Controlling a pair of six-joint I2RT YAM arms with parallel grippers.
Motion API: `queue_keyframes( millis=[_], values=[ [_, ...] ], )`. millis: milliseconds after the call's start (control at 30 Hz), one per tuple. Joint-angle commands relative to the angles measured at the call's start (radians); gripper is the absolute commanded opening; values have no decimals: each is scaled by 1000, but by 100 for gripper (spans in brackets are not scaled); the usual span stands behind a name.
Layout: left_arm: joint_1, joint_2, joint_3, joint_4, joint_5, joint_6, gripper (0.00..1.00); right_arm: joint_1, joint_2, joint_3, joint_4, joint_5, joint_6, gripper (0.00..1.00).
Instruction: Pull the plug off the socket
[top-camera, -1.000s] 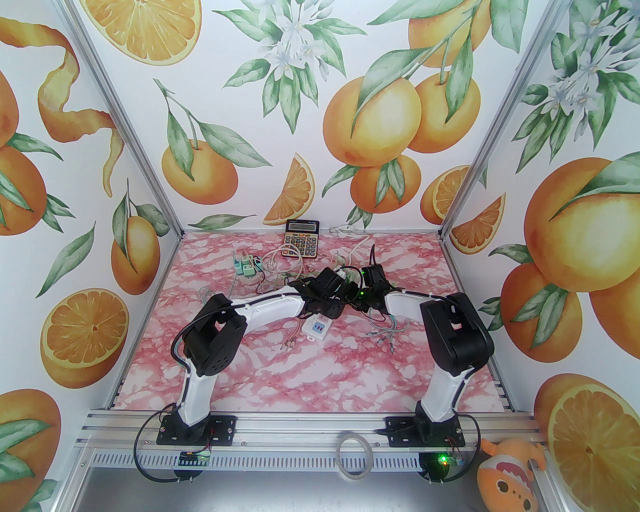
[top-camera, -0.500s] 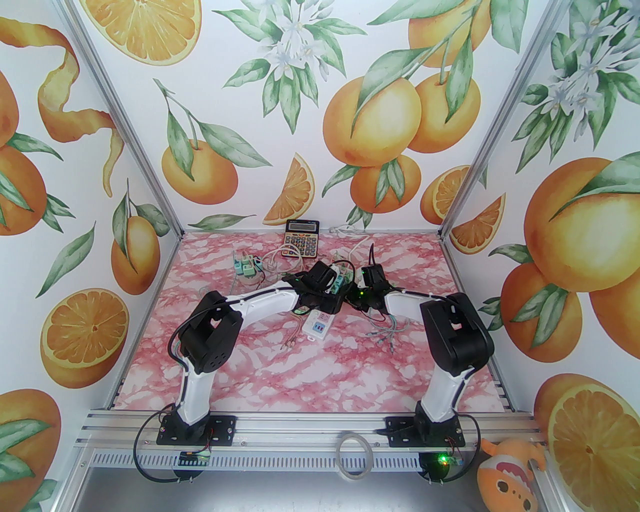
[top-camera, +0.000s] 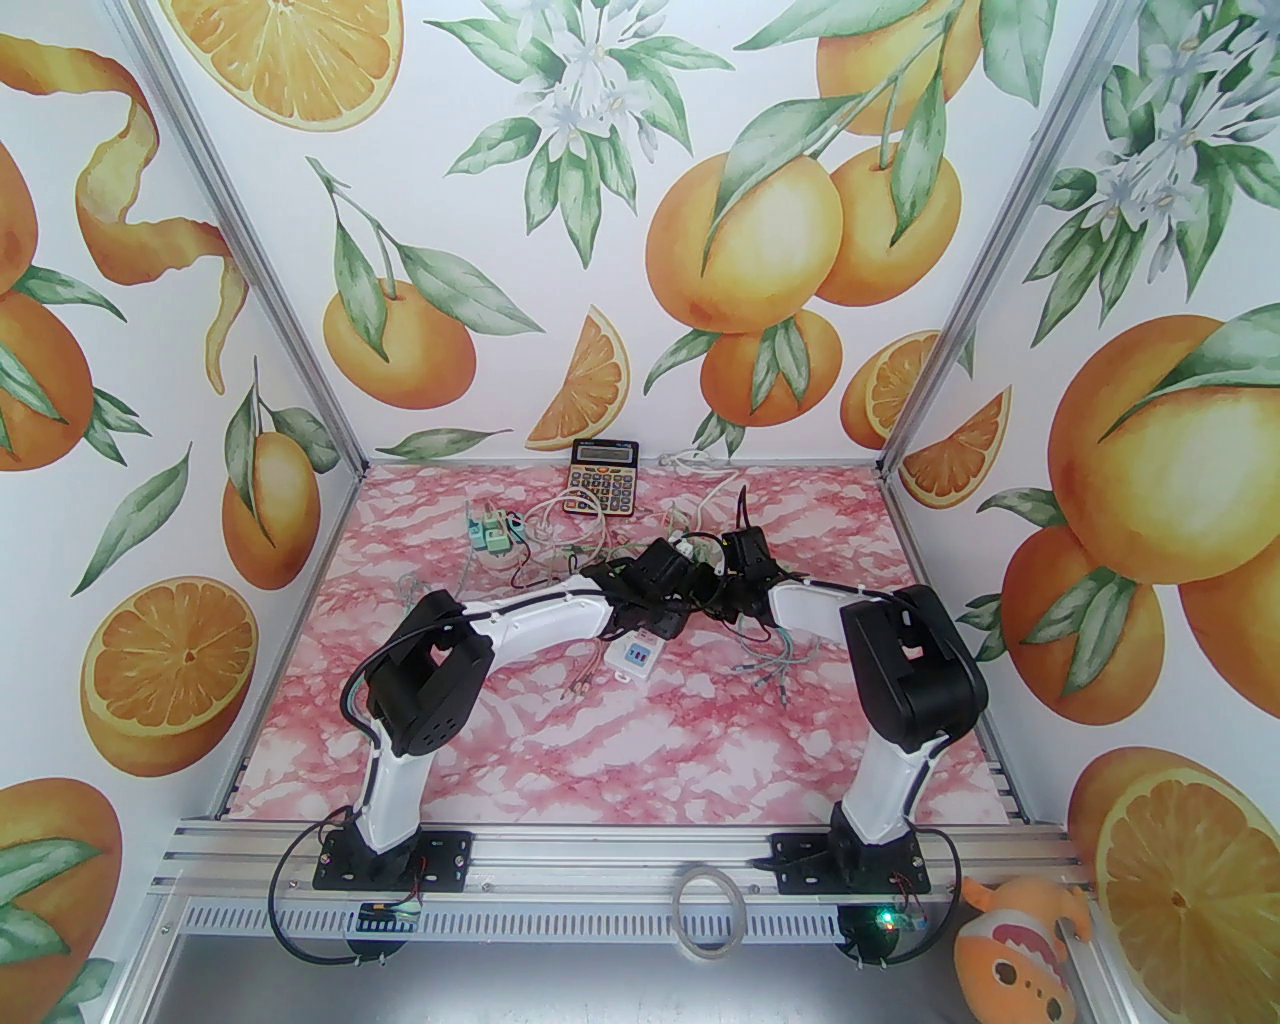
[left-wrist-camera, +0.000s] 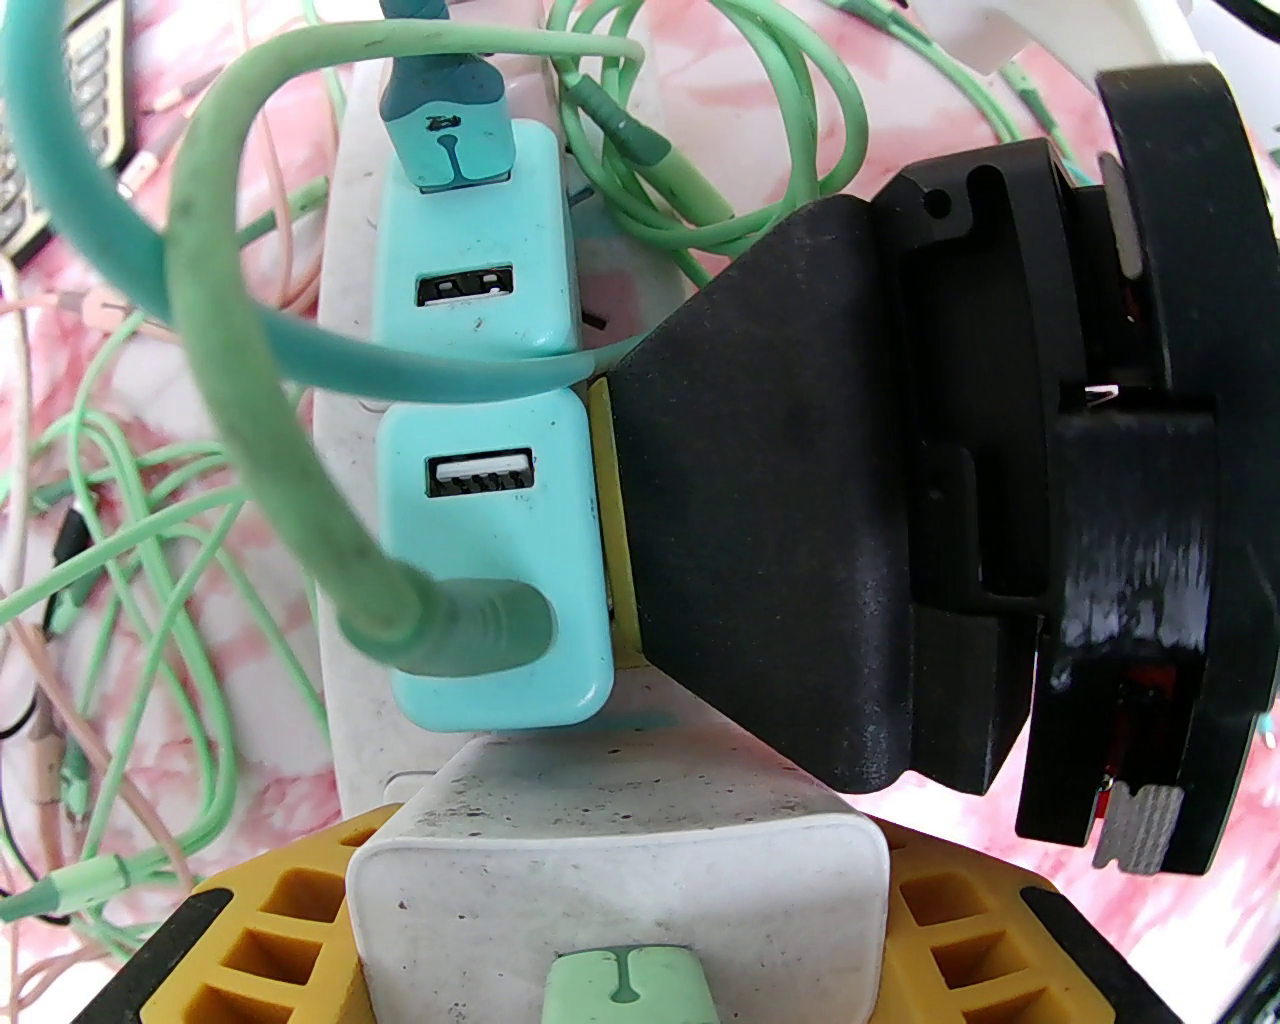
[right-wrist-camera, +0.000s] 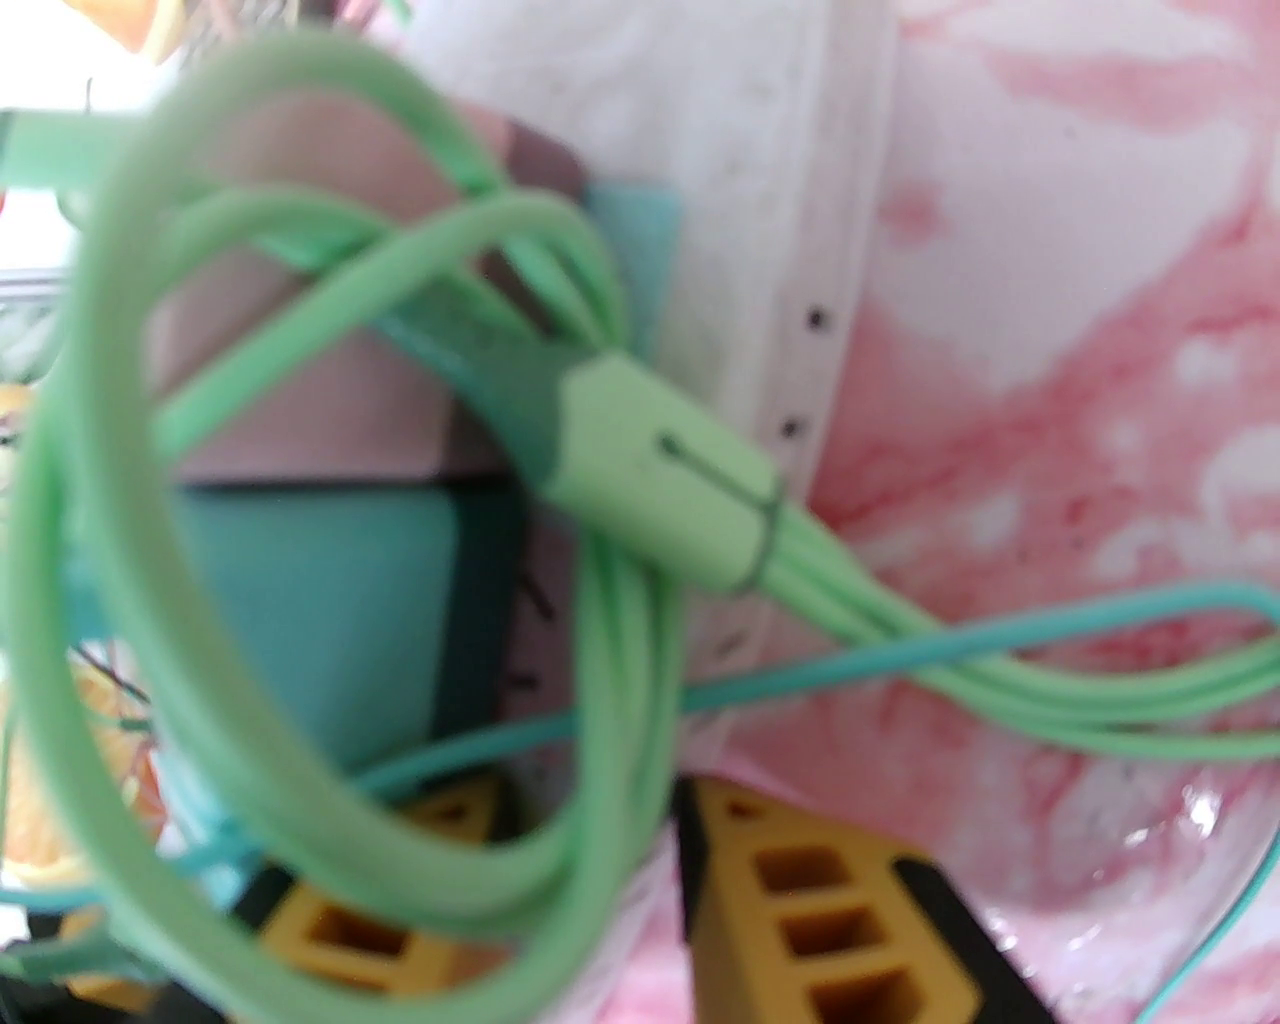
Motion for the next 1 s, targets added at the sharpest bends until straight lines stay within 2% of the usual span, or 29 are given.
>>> queue_keyframes(
  millis=[0,433,733,967],
  values=[
    [2,-84,40,-36,-52,19,41,7,65,-19,-163,96,-31,32],
    [34,-171,46,-74,10,-22,40,7,49,-3,-169,97,-29,32],
    [50,-380,-115,-85,9,-61,41,8,-35,55,-206,80,-76,46],
    [50,-516,-293,-81,2,-91,41,8,-141,93,-245,118,-97,56]
  ],
)
